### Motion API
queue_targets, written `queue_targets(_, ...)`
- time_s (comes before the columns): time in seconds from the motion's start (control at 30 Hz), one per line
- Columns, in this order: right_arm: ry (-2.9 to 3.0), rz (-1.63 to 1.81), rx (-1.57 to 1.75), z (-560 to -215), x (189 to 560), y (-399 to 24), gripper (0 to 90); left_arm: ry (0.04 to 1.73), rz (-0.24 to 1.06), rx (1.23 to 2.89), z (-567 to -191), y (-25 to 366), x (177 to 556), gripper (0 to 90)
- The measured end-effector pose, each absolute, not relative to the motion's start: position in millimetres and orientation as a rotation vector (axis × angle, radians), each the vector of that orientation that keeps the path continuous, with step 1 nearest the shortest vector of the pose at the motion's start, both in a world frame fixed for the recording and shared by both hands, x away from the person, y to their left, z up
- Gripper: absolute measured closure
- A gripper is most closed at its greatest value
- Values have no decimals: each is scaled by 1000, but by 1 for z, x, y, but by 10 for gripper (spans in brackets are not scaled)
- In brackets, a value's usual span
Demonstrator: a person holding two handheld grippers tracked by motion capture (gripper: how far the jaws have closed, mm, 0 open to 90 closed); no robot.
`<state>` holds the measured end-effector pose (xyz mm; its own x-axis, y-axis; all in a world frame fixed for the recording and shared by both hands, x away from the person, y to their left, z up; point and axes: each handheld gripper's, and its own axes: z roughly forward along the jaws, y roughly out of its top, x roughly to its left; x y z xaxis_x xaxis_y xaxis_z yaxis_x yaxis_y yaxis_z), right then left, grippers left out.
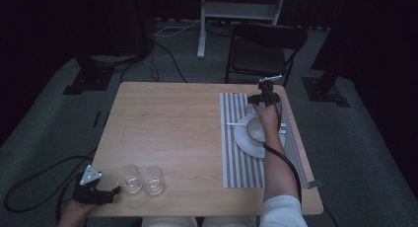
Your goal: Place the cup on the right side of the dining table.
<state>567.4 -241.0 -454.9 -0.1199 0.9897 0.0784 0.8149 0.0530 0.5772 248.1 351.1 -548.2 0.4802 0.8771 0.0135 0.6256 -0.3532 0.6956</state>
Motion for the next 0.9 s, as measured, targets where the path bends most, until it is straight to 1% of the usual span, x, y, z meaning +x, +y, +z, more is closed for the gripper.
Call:
queue_targets(0.33,2022,788,1739,-438,549,-233,171,1234,517,2101,-548,351,248,8)
queue_targets(0.67,2034,869,1694,-438,527,-231,161,1235,517,2101,-548,351,248,7)
queue_targets(0.77,2052,928,1684,-439,519,-231,123,1236,517,2100,-548,351,248,7)
queue_targets(0.9,2098,966,1631,-440,507,-227,123,1236,517,2100,-548,351,248,8)
